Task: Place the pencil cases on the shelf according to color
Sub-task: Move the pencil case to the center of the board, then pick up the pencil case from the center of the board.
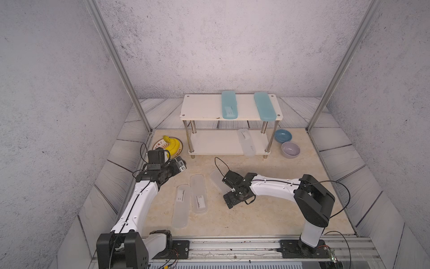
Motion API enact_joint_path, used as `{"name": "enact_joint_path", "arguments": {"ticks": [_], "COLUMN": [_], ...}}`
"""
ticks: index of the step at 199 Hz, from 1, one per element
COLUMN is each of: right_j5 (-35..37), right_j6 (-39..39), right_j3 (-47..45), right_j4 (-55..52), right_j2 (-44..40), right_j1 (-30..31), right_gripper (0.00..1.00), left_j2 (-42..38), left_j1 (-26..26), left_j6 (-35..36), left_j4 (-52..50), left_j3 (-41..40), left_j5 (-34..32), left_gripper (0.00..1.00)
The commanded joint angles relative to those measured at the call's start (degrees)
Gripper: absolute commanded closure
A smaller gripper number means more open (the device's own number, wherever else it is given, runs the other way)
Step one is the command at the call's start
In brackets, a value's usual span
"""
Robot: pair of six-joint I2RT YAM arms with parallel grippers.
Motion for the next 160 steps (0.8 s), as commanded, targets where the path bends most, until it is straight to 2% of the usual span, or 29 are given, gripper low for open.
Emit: {"name": "enact_joint_path", "arguments": {"ticks": [1, 68, 122, 160], "right_j5": [3.48, -3.32, -2.00, -1.00], "right_j6": [-6.47, -8.81, -4.17, -3.71], "right_j3": [1.01, -2.64, -7.38, -8.88], "right_j4": [-1.30, 6.00, 9.66, 11.83], "right_j2": [0.20, 1.37, 1.39, 1.89], "right_j1": [-0.42, -1.80, -1.56, -1.30], "right_gripper": [0.00, 0.02, 0.08, 0.10], "left_j2": [-0.40, 0.12, -0.28, -0.85], "left_j1": [0.44, 0.41, 0.41, 0.42], "left_j6": [0.69, 1.28, 1.30, 1.60], "left_j4": [0.22, -0.17, -0.11, 0.00], "left_j3": [-0.82, -0.59, -0.74, -0.79], "left_j5": [0.32, 0.16, -0.72, -0.68], "left_gripper": [0.01, 0.01, 0.01, 0.01]}}
